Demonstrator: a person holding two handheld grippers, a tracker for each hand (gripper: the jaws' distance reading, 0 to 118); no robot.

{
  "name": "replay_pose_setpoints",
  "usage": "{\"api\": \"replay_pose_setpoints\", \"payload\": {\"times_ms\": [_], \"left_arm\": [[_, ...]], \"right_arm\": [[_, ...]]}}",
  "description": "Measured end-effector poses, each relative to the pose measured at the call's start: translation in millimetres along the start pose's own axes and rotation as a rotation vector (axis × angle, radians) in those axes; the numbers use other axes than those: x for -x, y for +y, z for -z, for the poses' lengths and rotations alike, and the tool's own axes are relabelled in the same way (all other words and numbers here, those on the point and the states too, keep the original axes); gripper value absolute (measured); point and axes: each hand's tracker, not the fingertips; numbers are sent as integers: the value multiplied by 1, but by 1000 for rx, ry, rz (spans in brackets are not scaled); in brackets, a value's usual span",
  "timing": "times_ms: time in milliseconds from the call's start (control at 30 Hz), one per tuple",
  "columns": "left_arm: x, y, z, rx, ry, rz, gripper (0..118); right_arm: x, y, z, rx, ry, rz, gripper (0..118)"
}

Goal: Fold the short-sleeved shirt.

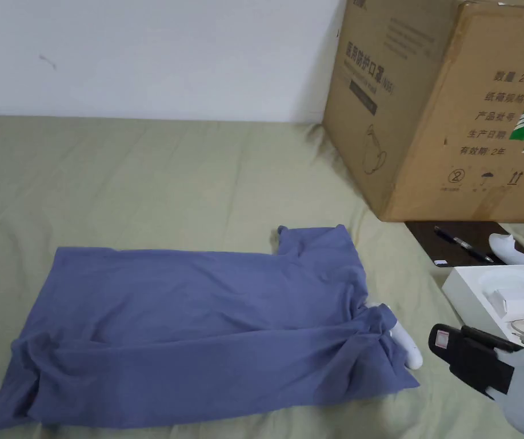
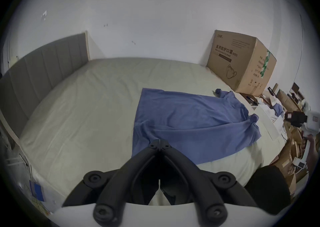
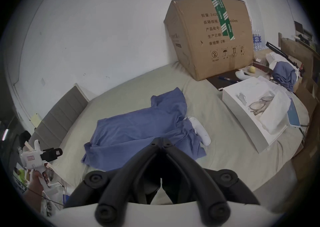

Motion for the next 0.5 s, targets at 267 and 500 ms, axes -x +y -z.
{"api": "replay_pose_setpoints", "payload": {"times_ms": [267, 500], "left_arm": [[-4, -7, -17, 2, -31, -14, 0], [11, -10, 1, 32, -30, -82, 0]], "right_arm": [[-26, 25, 43, 278, -94, -9, 0], [-67, 32, 140, 507, -91, 38, 81]]}}
